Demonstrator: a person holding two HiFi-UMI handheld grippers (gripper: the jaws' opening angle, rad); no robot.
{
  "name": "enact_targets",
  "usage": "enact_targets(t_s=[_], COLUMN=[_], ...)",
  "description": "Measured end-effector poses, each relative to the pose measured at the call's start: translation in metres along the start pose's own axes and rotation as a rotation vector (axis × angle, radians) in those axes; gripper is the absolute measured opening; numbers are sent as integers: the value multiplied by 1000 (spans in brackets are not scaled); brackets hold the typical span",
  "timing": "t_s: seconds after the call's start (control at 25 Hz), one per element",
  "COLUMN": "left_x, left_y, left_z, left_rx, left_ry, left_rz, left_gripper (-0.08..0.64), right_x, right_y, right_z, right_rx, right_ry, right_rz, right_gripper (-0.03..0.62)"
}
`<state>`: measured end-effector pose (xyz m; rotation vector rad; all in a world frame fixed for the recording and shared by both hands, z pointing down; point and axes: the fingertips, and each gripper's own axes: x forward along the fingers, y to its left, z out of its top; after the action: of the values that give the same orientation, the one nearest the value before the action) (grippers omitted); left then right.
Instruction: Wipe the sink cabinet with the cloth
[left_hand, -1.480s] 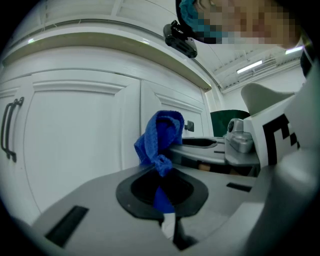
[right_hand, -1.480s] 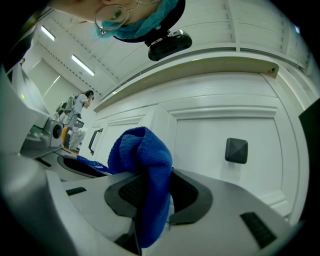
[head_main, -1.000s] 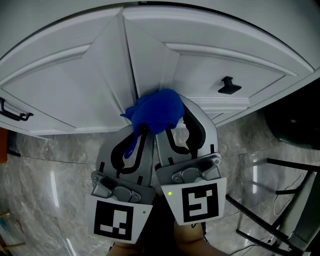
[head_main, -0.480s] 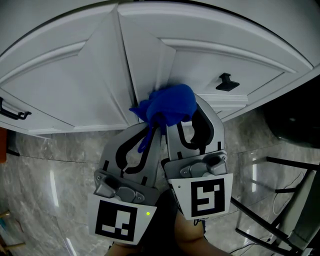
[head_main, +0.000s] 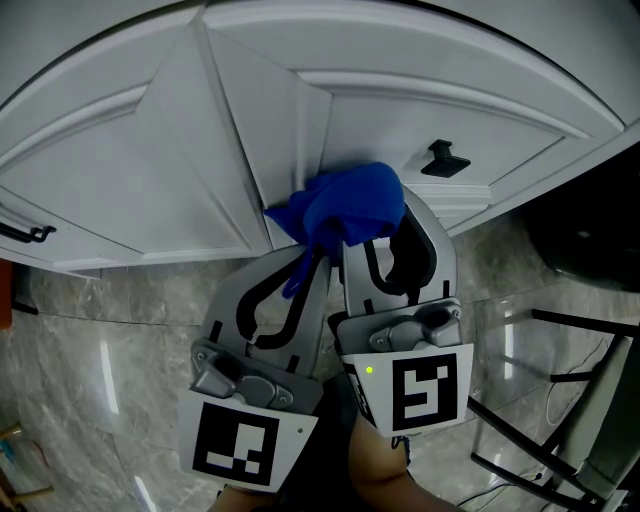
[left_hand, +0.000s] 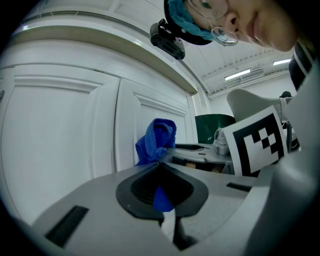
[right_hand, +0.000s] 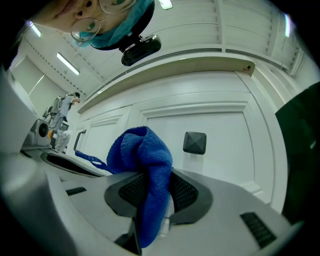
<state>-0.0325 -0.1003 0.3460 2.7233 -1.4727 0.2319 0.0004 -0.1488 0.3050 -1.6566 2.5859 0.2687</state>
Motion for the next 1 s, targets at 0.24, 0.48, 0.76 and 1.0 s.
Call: enact_targets(t_s=[0.24, 0.48, 0.76, 1.0], left_x=[2, 2, 2, 2], left_y=[-3, -4, -4, -5], left_z=[1, 2, 2, 2], left_rx=[2, 4, 1, 0], left_ry=[-2, -5, -5, -7], left_rz=[-6, -5, -4, -7], left_gripper=[3, 3, 3, 3], right_x=[-2, -5, -7, -8], right_y=[-6, -13, -20, -23], right_z=[-2, -2, -2, -3], right_rx=[4, 8, 21, 27], right_ry=[10, 5, 5, 6], right_rz=[-14, -35, -62, -74], right_gripper=[117, 117, 117, 117])
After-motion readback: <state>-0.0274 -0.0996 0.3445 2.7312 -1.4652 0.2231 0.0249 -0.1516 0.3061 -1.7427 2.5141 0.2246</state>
